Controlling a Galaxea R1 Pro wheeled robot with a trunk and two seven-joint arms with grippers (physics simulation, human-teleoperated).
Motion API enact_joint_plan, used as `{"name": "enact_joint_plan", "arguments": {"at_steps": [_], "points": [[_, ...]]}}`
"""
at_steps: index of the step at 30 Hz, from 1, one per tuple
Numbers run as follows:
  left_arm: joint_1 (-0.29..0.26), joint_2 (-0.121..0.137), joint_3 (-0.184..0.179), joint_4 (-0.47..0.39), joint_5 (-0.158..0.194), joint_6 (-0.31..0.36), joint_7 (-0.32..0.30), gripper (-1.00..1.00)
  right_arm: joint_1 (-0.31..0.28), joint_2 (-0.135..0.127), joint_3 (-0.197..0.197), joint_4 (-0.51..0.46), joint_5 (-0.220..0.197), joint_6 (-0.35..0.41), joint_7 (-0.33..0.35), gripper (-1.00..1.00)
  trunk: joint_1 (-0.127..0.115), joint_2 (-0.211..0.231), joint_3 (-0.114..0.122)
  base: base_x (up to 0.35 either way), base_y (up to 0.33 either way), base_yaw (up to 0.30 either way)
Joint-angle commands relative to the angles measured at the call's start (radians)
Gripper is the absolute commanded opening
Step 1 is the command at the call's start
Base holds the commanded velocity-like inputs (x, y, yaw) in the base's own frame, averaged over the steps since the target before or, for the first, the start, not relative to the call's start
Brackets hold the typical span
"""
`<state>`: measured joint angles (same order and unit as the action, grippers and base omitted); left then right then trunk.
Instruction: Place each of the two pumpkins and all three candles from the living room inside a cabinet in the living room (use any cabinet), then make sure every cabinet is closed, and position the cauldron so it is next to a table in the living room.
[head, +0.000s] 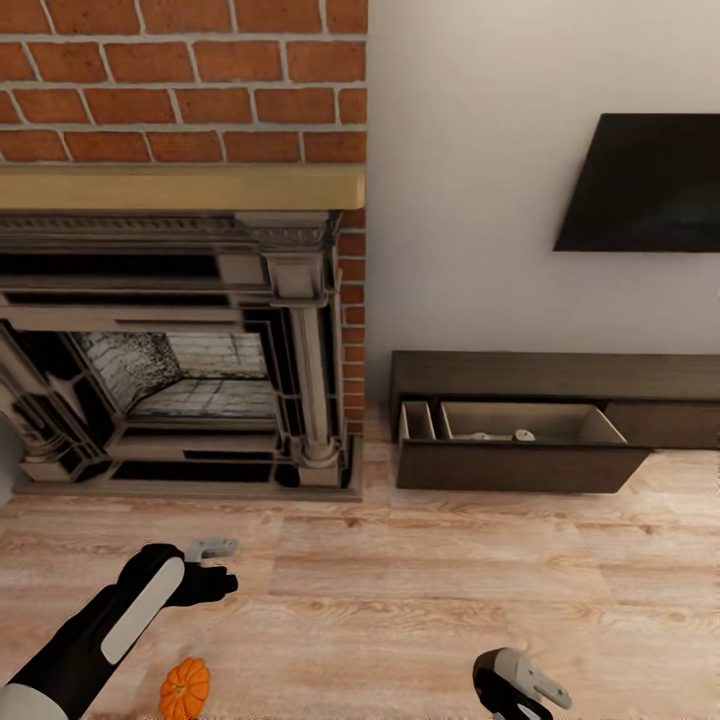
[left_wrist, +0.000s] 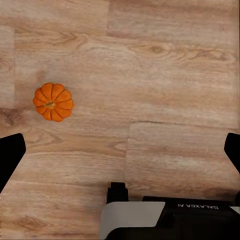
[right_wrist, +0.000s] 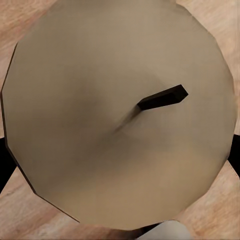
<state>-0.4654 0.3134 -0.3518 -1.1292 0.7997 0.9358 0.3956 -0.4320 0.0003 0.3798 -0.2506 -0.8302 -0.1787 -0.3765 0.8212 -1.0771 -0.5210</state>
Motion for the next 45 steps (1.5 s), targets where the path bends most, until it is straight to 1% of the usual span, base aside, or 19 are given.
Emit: {"name": "enact_joint_plan", "arguments": {"at_steps": [1, 3, 6, 13, 19, 26, 31, 37, 45], "points": [[-0.001, -0.002, -0.013, -0.001, 0.002, 0.001, 0.011, 1.0, -0.001, 0.0, 0.008, -0.002, -0.012, -0.007, -0.004, -1.0, 0.0, -0.001, -0.003, 0.0, -0.279, 0.038], [-0.001, -0.008, -0.026, -0.001, -0.014, 0.001, 0.011, 1.0, -0.001, 0.0, 0.009, -0.004, -0.014, -0.008, -0.003, -1.0, 0.0, -0.001, -0.006, 0.0, -0.296, 0.051], [-0.001, -0.019, -0.032, -0.001, -0.026, 0.001, 0.01, 1.0, -0.001, 0.0, 0.011, -0.005, -0.014, -0.009, -0.002, -1.0, 0.0, -0.001, -0.008, 0.0, -0.308, 0.021], [-0.001, -0.024, -0.04, 0.001, -0.03, 0.001, 0.011, 1.0, -0.001, 0.0, 0.009, -0.005, -0.016, -0.01, 0.0, -1.0, 0.0, -0.001, -0.009, 0.0, -0.314, -0.001], [-0.001, -0.031, -0.051, 0.003, -0.031, -0.001, 0.011, 1.0, 0.0, 0.0, 0.008, -0.004, -0.017, -0.009, 0.001, -1.0, 0.0, -0.001, -0.011, 0.031, -0.312, -0.196], [-0.001, -0.033, -0.053, 0.005, -0.031, -0.003, 0.011, 1.0, -0.001, 0.0, 0.008, -0.004, -0.017, -0.008, 0.001, -1.0, 0.0, -0.001, -0.015, 0.21, -0.274, -0.256], [-0.001, -0.034, -0.064, 0.008, -0.031, -0.003, 0.011, 1.0, -0.001, 0.0, 0.008, -0.004, -0.016, -0.009, 0.001, -1.0, 0.0, -0.001, -0.017, 0.237, -0.266, -0.217], [-0.001, -0.034, -0.067, 0.011, -0.031, -0.017, 0.011, 1.0, -0.001, 0.0, 0.01, -0.005, -0.015, -0.011, 0.001, -1.0, 0.0, -0.001, -0.018, 0.238, -0.266, -0.035], [-0.001, -0.035, -0.067, 0.011, -0.031, -0.018, 0.011, 1.0, -0.001, 0.0, 0.011, -0.006, -0.014, -0.013, 0.003, -1.0, 0.0, -0.001, -0.018, 0.239, -0.266, -0.002]]}}
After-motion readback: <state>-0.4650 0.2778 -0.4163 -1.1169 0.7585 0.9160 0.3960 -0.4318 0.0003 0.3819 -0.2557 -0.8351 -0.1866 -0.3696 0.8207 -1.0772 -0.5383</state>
